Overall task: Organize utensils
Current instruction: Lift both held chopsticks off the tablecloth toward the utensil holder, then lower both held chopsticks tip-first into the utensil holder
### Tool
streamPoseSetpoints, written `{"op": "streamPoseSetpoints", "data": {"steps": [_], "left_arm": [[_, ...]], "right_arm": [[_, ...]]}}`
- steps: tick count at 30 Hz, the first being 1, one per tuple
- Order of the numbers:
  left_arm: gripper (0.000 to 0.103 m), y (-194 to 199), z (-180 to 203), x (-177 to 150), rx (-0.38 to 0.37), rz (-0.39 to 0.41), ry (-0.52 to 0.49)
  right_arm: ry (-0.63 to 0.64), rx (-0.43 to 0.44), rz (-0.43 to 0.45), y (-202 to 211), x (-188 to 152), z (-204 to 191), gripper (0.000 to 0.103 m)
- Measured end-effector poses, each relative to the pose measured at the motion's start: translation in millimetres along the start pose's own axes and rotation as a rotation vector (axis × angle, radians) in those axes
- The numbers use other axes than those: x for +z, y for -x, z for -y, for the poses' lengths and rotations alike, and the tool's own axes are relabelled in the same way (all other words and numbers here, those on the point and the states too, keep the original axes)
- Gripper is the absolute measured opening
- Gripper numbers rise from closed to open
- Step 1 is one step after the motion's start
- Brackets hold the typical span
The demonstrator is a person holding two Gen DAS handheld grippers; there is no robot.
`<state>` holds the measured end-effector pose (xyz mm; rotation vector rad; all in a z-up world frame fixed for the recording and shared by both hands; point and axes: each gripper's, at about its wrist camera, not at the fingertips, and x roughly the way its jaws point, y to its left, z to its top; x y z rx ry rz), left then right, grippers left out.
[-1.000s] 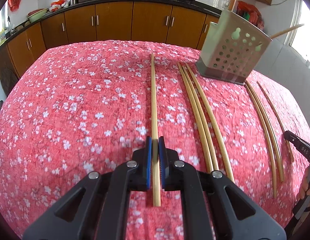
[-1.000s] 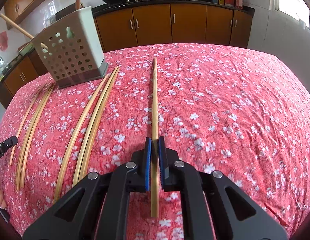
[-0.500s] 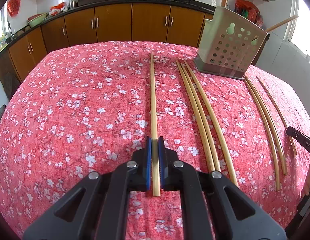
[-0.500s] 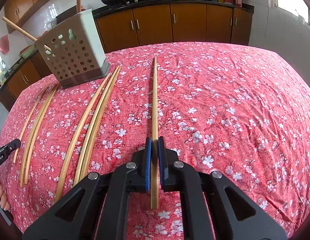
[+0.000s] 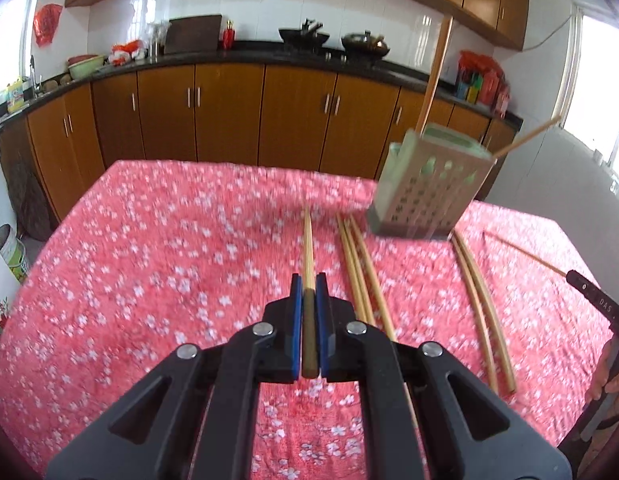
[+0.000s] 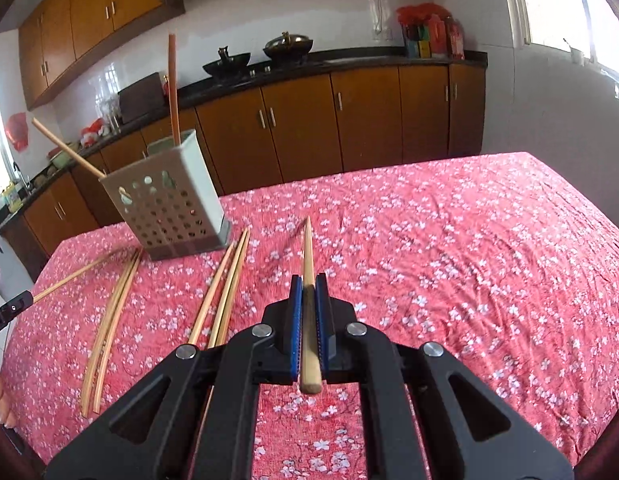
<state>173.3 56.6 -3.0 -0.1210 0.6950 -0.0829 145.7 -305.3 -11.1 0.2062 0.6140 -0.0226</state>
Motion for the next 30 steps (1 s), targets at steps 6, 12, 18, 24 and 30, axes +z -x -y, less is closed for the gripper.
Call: {"op": "streamPoseSetpoints", "data": {"steps": [6,12,18,24,30], "left_arm": [[0.008,29,7,40,-0.011,0.111,-0.012],[0.008,45,10,66,-0.011,0.174,-0.01],[0.008,52,14,74,-0.012,0.196,-0.014],[0.008,71,28,89,-0.059,0.243,-0.013],[0.008,92,55,117,-0.098,0.344,-0.033]], "right_arm": [[-0.021,0.02,0.139,26,31,0,0.008],[-0.031,0.037,0.198,38,54,-2,0.008],[-0.021,0.055,0.218,42,60,-11,0.008],[-0.04,0.147,0.284,61,83,-24,0.008],[-0.038,0.248,0.387,83,110,-48,0.008]]}}
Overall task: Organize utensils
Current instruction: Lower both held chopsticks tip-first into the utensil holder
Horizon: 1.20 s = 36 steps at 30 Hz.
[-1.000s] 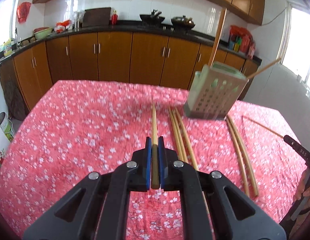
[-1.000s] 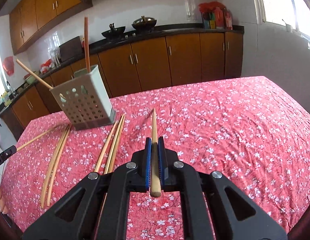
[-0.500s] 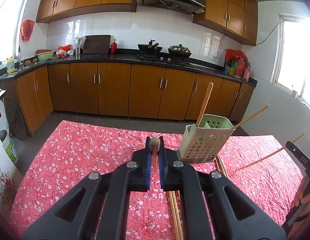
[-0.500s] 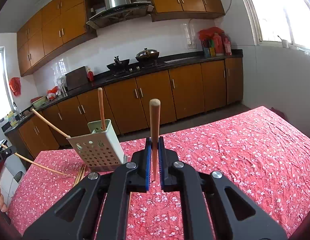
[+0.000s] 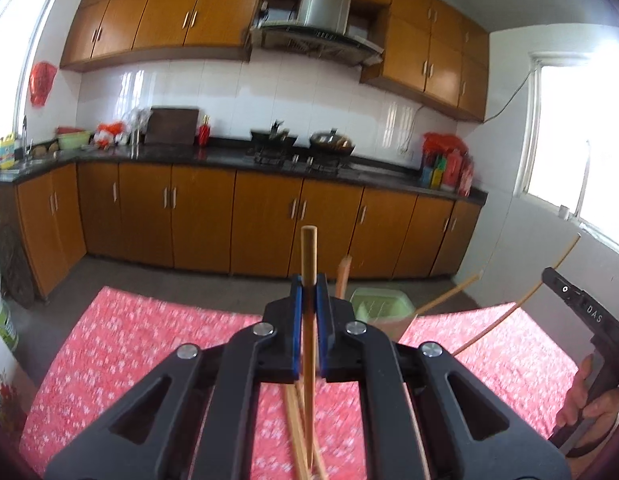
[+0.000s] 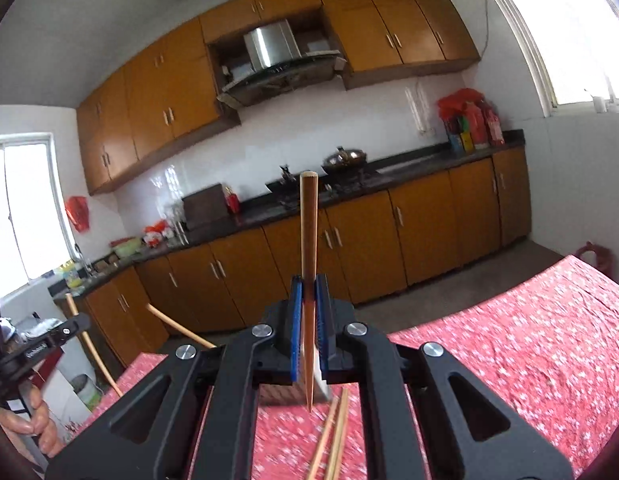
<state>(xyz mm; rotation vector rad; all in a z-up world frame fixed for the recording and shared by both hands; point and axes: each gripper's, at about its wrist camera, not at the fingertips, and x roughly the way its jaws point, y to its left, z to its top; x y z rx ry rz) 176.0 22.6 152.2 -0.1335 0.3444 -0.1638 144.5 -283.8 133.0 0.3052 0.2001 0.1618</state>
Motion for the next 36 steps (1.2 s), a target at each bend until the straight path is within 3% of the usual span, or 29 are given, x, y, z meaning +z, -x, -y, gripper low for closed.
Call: {"op": "streamPoseSetpoints", "data": {"steps": [11,20,25,33,36], "left_arm": [[0.008,-28,50,70,-0.015,0.189,0.011],[0.008,-67,53,94,0.024,0.297,0.067],[0.008,-99,49,82,0.035,0.262,0.069],[0.008,-137,34,43,0.029,0.124,0.098],[0.012,-136,32,38,0.033,0.111,0.082]], "right_arm": [[0.017,0.053,0.107,-35,30,-28,0.008],[0.047,0.034,0.127,-73,28,-28,0.008],[0.055,0.022,0.081,-88,10,-29,0.008],[0.053,-0.004,0.015,-98,-6,-25,0.008],[0.047,-0.001,-0.002,-95,-3,-24,0.016]]}}
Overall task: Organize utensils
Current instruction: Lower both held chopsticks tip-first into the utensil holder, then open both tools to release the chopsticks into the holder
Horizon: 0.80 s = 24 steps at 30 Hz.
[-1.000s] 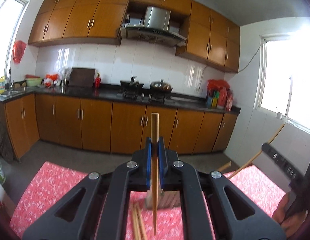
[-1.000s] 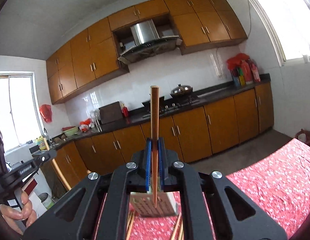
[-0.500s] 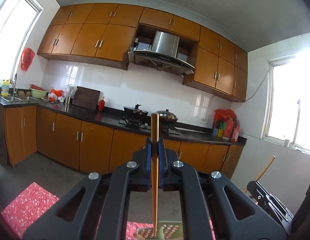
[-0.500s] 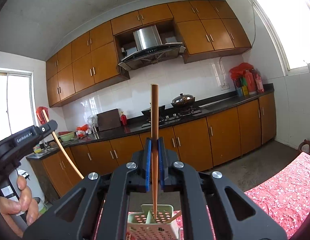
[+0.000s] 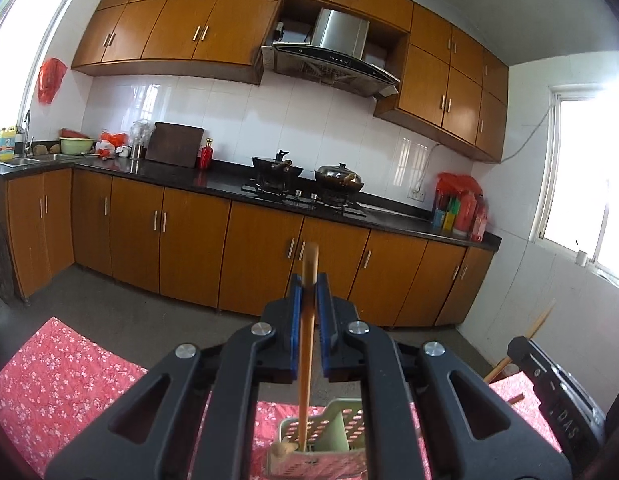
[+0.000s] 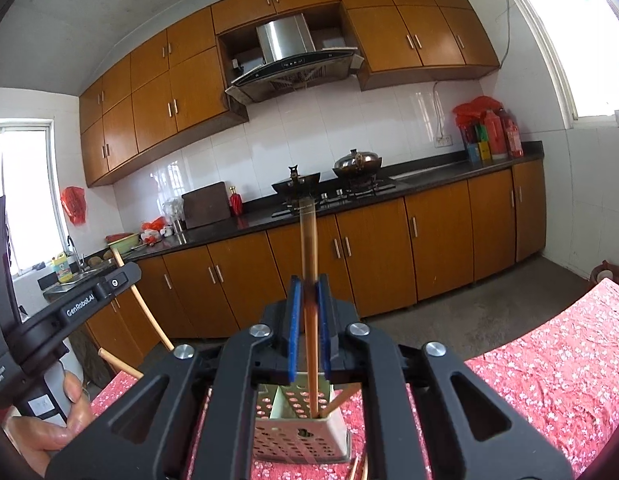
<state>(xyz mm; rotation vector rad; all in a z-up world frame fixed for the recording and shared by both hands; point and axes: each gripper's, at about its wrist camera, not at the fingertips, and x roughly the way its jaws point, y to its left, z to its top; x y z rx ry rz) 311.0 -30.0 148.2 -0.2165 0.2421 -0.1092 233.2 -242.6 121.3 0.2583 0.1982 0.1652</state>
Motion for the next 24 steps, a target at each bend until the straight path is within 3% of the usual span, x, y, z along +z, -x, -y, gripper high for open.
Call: {"op": "streamPoseSetpoints", "data": {"steps": [2,10,14,20,24], "left_arm": [[0.022,5,-1,0,0.004,-0.004,-0.006],[0.025,38,-18,2,0.045,-0.021,-0.002],[0.03,62,-38,-9,0.086,-0.047,-0.01],[0.032,89,-73,-53,0.173,-0.141,-0.039],[0.032,97,-95,-100,0.21,-0.251,-0.053]], "right_arm": [[0.003,-0.013,0.004,4,3,0,0.034],[0.015,-0.037,0.01,33,9,0,0.034],[0.009,-0.067,-0.033,49,-3,9,0.034],[-0.013,-0.118,-0.206,56,-58,31,0.034],[-0.016,-0.12,-0.409,42,-119,43,0.034]]}}
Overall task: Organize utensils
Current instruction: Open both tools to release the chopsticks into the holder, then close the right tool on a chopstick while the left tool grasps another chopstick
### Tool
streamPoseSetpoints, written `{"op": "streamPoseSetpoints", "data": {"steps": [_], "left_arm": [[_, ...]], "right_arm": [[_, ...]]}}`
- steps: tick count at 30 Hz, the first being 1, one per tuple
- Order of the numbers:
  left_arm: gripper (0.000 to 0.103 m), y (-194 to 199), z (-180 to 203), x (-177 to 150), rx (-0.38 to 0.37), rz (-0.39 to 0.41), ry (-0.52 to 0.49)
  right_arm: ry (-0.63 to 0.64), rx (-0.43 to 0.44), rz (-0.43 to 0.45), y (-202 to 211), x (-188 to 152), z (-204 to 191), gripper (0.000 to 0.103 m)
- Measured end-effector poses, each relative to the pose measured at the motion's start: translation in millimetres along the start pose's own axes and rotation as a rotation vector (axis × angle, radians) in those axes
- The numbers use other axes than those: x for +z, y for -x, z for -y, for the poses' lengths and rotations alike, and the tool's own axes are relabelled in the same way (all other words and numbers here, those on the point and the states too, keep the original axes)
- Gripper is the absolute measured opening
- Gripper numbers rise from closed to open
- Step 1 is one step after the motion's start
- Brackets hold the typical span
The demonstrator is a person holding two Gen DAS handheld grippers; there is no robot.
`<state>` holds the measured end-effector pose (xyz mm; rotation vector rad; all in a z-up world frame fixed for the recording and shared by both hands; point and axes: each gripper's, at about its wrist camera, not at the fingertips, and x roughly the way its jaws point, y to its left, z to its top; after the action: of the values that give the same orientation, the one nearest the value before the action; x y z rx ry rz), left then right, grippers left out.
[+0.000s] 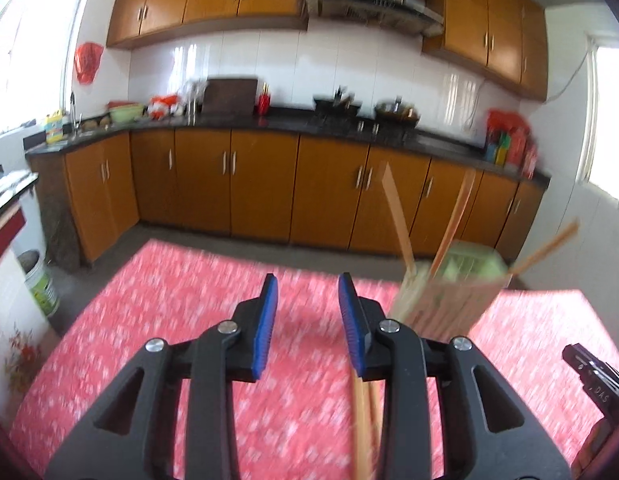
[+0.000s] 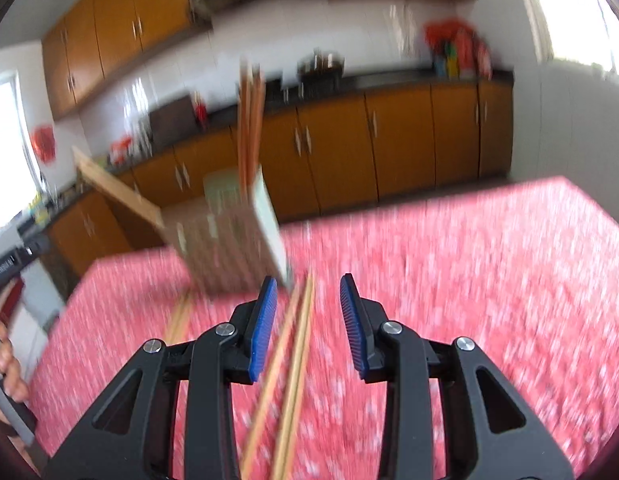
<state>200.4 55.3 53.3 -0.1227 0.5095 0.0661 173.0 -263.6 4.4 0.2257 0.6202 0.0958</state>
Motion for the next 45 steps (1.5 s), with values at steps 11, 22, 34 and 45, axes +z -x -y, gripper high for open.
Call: {"op": "streamPoseSetpoints", "data": {"steps": [11,22,34,45], "left_arm": [[0.032,-29,-1,-96,-0.067,-0.254,-0.048],[0.032,-35,12,-112,-0.151,-0.326,-0.065],[0.028,-38,33,-125,-0.226,-0.371,-0.139],[0.021,-59,40,-134,-0.151,-0.425,-0.214]], "right_arm": [[0.028,0.032,-0.265,-58,-70,-12,0.021],[0.084,-0.044,-0.26,-59,-71,-5,0.021],[0.019,-0.118,-0.252,-58,-65,24,0.008],[0.052,-0.129,-0.249,-58,-67,18,0.008]]}}
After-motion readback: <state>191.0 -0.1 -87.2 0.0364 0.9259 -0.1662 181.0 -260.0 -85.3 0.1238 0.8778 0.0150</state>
